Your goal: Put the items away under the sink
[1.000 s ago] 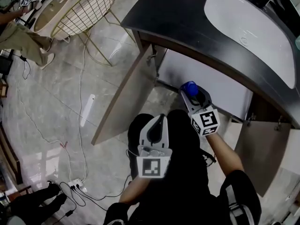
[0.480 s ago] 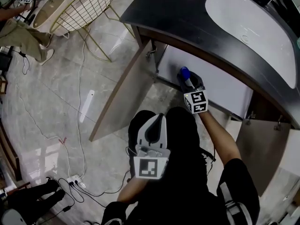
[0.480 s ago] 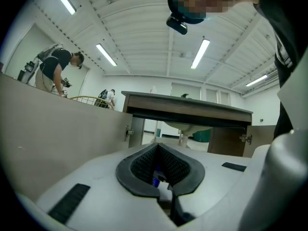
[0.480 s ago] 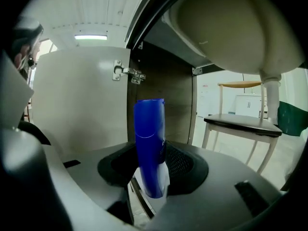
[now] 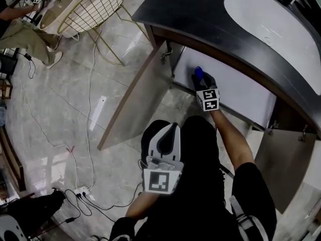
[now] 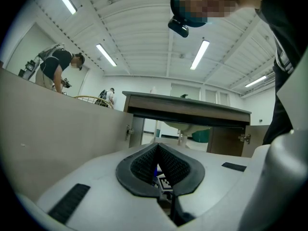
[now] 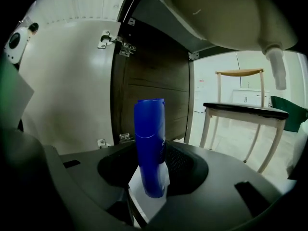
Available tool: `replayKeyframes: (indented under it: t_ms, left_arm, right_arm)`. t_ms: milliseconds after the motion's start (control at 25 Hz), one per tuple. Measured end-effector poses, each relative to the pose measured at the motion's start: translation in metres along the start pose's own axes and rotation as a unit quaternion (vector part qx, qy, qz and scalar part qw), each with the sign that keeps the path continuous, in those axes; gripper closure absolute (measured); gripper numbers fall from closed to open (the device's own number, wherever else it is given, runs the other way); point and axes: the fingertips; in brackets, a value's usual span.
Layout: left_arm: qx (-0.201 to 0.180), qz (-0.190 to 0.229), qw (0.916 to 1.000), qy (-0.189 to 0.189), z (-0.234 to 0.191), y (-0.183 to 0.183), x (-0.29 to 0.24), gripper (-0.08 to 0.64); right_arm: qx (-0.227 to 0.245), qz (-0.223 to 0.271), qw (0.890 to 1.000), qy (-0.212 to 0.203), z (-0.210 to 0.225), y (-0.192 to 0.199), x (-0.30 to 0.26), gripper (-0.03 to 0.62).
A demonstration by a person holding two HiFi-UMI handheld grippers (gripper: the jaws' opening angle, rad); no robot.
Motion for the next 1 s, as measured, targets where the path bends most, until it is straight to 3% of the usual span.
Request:
replayKeyframes:
  t_ms: [400,640,1000]
  left_arm:
    - [0.004,-0.014,0.9999,0.008,-0.009,0.012,0.003,0.545]
    - [0.004,-0.012,0.9998,0.013,-0.013,0.014,0.000,0.545]
    - [0.009,-0.012,0.9997,0.018,-0.016,0.014,0.001,0.545]
  right_arm:
    - [-0.023,-0.005,0.999,0.030,0.017,0.025,-0.019,0.436]
    - [-0.019,-0.007,0.999,0.025,0.018,0.026,-0.021,0.436]
    - [-0.039,-0.046,0.998,0.020,0.019,0.036,-0.023,0.434]
Point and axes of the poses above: the fingertips, and each gripper's own axes: x backward along the fingers, z to its right, y out of its underside, and after that the axes turned 7 degrees about -y, right-handed
